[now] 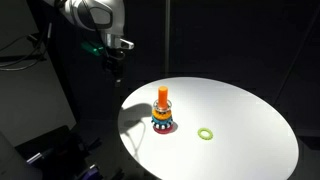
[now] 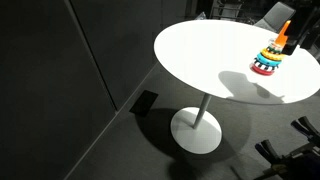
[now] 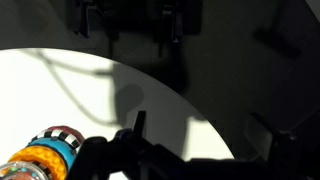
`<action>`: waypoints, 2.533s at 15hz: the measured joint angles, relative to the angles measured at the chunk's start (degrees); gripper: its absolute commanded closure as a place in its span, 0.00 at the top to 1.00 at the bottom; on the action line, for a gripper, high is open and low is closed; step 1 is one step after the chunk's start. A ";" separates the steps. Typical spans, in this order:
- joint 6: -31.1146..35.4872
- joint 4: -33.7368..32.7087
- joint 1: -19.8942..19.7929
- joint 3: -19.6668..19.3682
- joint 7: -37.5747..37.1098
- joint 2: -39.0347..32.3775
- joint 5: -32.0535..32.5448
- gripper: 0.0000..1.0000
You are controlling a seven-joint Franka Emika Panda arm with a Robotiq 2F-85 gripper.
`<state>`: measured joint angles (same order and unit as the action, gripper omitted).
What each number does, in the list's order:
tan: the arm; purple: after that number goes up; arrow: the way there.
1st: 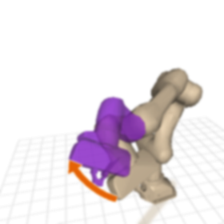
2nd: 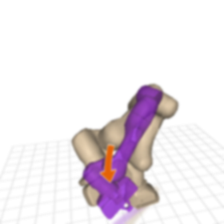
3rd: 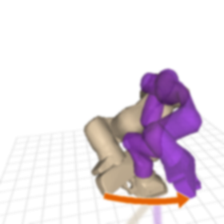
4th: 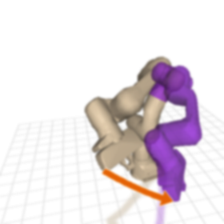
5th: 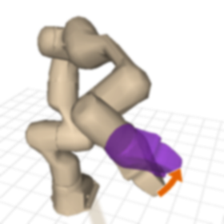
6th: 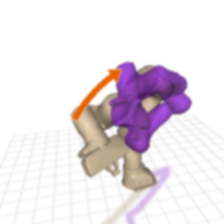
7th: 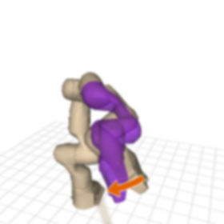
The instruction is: Remove the colorless ring from the orange rod and put it on the table
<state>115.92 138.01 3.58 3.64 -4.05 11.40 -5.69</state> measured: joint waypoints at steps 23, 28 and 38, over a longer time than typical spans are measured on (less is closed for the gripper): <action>7.36 -2.69 -4.02 -1.60 -12.98 -4.99 7.85 1.00; 11.53 -2.54 -6.43 -3.58 -16.86 -6.08 9.58 1.00; 15.22 -2.32 -7.26 -4.63 -17.30 -7.07 9.72 1.00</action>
<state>131.15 135.70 -3.68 -1.00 -21.35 4.33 4.04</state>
